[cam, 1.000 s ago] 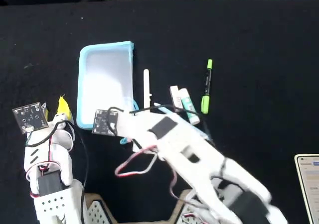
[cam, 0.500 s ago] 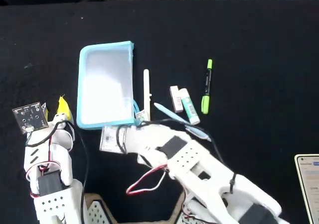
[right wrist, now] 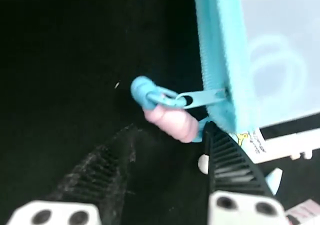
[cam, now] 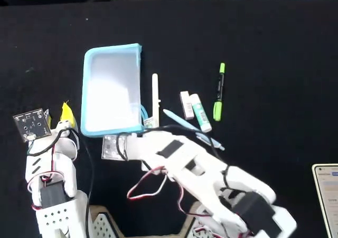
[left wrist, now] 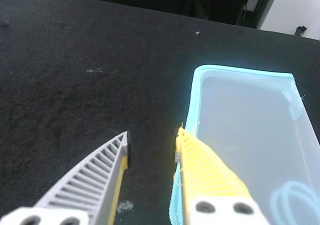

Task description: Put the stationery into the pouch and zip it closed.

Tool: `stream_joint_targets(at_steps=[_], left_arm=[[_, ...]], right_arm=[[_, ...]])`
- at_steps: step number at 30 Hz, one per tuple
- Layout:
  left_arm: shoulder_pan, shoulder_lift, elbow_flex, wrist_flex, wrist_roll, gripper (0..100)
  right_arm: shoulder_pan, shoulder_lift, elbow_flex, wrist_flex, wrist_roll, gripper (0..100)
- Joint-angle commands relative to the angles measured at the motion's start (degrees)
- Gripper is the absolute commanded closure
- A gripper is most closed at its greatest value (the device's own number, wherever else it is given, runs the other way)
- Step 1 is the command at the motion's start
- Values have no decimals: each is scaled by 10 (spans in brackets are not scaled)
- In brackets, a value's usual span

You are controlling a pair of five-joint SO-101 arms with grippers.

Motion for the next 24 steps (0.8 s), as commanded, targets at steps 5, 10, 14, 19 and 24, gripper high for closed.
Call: stream_joint_targets(at_steps=[5,10,14,19,24], left_arm=[[1,-4,12,-11,2,838],[1,-4,12,-11,2,838],[1,-4,12,-11,2,838],[0,-4,12,-11,2,838],[0,-4,12,-11,2,838]], right_arm=[[-6,33,-71,-11,37,789],[-18,34,-68,-12,54,790],[-47,33,-44,-18,71,790],[-47,33,-44,-24,71,851],[-21,31,-44,-19,69,974]])
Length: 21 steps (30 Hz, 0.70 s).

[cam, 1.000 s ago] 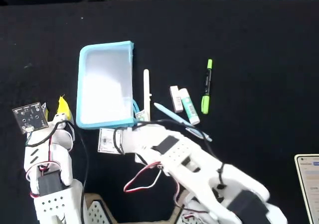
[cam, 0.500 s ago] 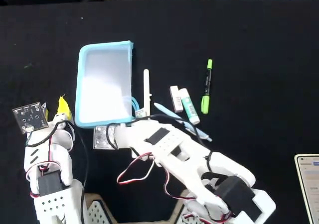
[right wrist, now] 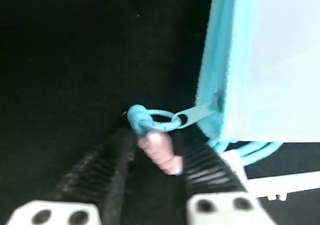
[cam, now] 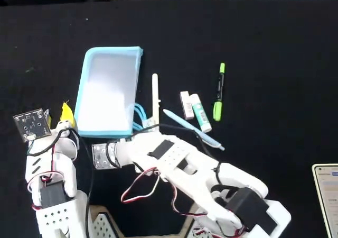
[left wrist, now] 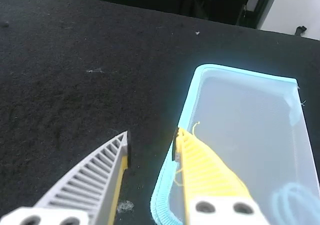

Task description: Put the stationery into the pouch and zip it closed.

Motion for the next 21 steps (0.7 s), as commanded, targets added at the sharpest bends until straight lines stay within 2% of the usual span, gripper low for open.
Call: stream_joint_targets(at_steps=[1,6,12,16,21], left_arm=[[0,-4,12,-11,2,838],[2,-4,12,-11,2,838],[3,-4,12,-12,2,838],[3,-4,12,-12,2,838],[2,-4,12,-11,2,838]], right_arm=[[33,-14,-6,-6,4,989],[101,-103,-12,56,-11,988],[120,-220,-84,302,-159,988],[121,-213,-135,424,-219,987],[121,-140,-131,464,-217,986]])
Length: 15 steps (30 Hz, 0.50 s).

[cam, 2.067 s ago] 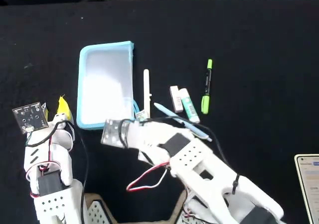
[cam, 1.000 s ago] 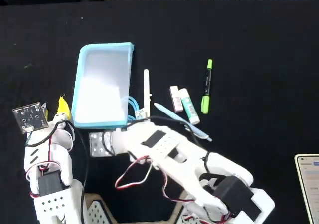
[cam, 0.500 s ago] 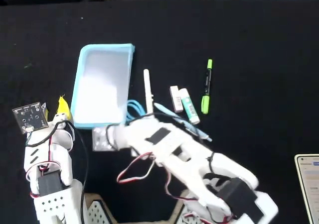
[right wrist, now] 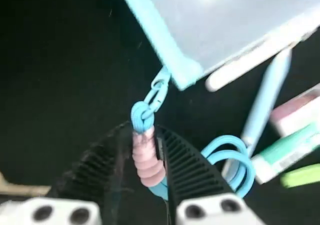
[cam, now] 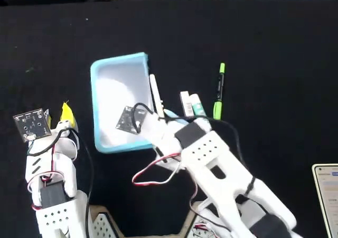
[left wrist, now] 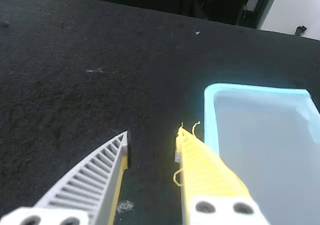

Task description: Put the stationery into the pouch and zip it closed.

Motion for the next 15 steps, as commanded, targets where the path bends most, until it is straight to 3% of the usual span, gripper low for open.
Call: stream_joint_targets(at_steps=[1,7,11,15], left_arm=[[3,-4,12,-11,2,838],[3,-4,12,-11,2,838],[0,-4,12,-11,2,838],[4,-4,12,-11,2,838]], right_arm=[[8,60,-28,25,-8,985],[6,118,-59,28,-12,895],[5,106,-120,84,-40,881],[5,103,-117,30,-81,879]])
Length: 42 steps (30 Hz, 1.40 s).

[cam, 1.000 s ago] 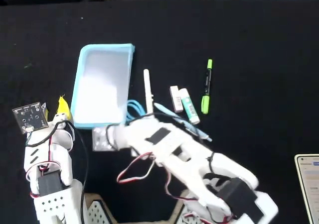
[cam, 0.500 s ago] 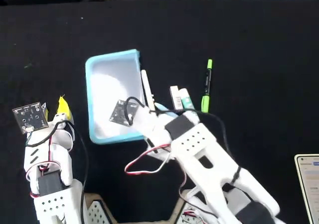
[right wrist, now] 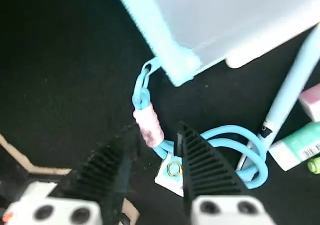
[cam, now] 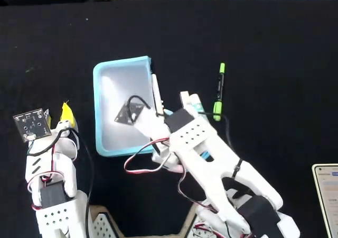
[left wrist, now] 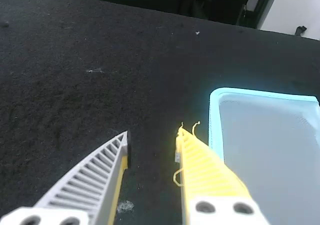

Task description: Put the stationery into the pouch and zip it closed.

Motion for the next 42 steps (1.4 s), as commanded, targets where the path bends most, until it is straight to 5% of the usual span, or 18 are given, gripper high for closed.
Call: stream_joint_targets(at_steps=[1,18,26,42], left_arm=[[4,-4,12,-11,2,838],[5,-4,12,-11,3,838],[5,-4,12,-9,4,838],[6,-4,12,-9,3,838]], right_arm=[[5,-12,-16,-61,-43,878],[-75,-54,175,-184,-87,877],[-75,-136,293,-344,-90,877],[-46,-163,306,-326,-42,988]])
